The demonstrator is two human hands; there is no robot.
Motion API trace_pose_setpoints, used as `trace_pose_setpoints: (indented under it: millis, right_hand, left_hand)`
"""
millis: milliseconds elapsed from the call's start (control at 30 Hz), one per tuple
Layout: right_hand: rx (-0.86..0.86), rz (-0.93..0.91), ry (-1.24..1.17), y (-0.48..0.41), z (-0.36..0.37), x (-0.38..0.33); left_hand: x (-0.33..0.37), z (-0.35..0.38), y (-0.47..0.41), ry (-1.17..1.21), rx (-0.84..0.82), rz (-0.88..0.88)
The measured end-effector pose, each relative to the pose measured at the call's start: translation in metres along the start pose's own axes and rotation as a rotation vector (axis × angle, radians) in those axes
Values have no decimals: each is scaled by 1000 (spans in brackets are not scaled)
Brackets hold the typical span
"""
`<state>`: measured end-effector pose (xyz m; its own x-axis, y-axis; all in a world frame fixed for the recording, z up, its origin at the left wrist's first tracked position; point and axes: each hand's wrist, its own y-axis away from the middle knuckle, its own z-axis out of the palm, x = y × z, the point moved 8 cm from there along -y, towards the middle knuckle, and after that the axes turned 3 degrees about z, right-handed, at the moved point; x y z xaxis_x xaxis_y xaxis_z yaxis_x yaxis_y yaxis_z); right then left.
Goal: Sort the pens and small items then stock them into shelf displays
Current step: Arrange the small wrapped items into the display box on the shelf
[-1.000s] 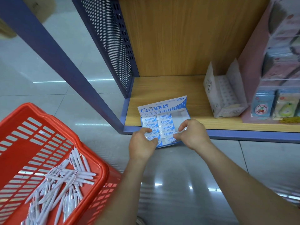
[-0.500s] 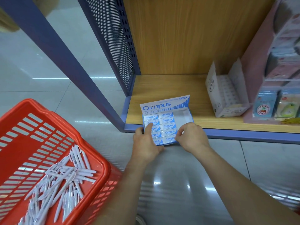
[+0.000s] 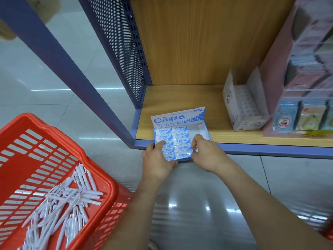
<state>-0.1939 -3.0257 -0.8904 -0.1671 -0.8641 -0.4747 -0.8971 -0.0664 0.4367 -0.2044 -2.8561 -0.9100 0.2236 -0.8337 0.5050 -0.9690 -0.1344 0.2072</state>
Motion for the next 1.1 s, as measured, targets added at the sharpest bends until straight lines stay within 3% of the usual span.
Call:
trace_pose_setpoints:
  millis: [100,167,333,400,500,667,767,967,1100]
  right_hand:
    - [-29,74,-173,-2,-5,10]
    - [-52,158,-410,-2,-8,19]
    - [-111,321,-1504,1,-13,31]
    - [-137,281,-1704,1,-17,30]
    - [-166,202,-1821,1,-21,24]
    - [-179,174,-1876,4,-26,18]
    - [-173,163,-1807,6,-29,19]
    - [-51,117,-1145,5,-39,28]
    - [108,7,-963,3,-55,22]
  left_hand:
    - [1,0,1,-5,-11,-26]
    - [3,0,2,-34,-44,-25]
    - [34,-12,2,-134,-80,105]
    - [60,-20,3,133,-64,168]
    - [84,-18,8,558,-134,69]
    - [89,-1,13,733,-152,-3]
    - [85,7,15,965,-175,-120]
    - [84,23,20,1246,-208,-272]
    - [86,26,14,1024,-222,-196]
